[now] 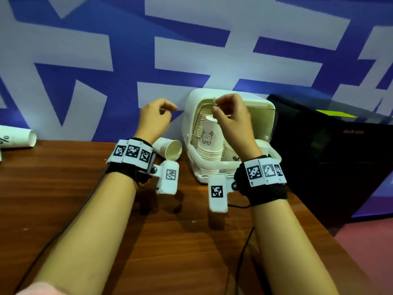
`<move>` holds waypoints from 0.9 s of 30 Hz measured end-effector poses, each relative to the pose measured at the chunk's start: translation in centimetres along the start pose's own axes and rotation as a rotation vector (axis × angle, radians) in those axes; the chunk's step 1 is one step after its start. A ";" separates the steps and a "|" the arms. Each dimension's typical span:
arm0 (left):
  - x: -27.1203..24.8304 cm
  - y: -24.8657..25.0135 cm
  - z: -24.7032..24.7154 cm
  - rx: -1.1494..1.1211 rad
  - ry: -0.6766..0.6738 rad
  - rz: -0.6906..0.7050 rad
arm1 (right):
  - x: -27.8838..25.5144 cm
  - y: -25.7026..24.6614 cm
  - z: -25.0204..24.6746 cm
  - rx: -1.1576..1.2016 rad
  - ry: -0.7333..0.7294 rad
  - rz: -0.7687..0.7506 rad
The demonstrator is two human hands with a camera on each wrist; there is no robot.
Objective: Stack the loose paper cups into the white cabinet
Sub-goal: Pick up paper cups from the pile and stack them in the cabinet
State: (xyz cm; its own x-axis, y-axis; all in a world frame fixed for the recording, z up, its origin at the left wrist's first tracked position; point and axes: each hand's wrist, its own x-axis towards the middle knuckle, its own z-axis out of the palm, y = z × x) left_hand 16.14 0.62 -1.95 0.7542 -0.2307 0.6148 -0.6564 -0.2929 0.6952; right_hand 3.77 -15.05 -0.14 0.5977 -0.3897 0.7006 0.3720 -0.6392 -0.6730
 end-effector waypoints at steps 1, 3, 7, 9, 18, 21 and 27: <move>0.0 -1.0 -0.6 0.031 -0.003 -0.040 | -0.2 0.0 0.7 -0.005 -0.037 -0.003; 0.3 -3.0 -1.6 0.104 0.001 -0.110 | -0.7 0.2 2.0 -0.025 -0.110 0.002; 0.6 -6.5 -2.2 0.215 -0.063 -0.292 | -1.8 0.4 4.7 -0.074 -0.266 0.018; 0.2 -7.2 -2.0 0.200 -0.145 -0.414 | -2.4 0.6 6.1 -0.096 -0.364 0.057; -1.5 -8.1 -0.2 -0.012 -0.397 -0.689 | -4.4 1.3 9.2 -0.011 -0.625 0.437; -1.4 -8.3 0.1 -0.019 -0.447 -0.680 | -4.7 1.7 9.6 0.085 -0.646 0.580; -1.3 -8.0 0.0 0.110 -0.550 -0.698 | -5.1 3.4 10.4 0.244 -0.700 0.828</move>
State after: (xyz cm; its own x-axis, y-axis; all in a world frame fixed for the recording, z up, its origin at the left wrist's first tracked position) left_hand 20.39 3.25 -8.29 0.9023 -0.3705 -0.2202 -0.0601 -0.6142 0.7869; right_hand 9.41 -8.33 -8.44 0.9665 -0.1266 -0.2234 -0.2436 -0.1772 -0.9535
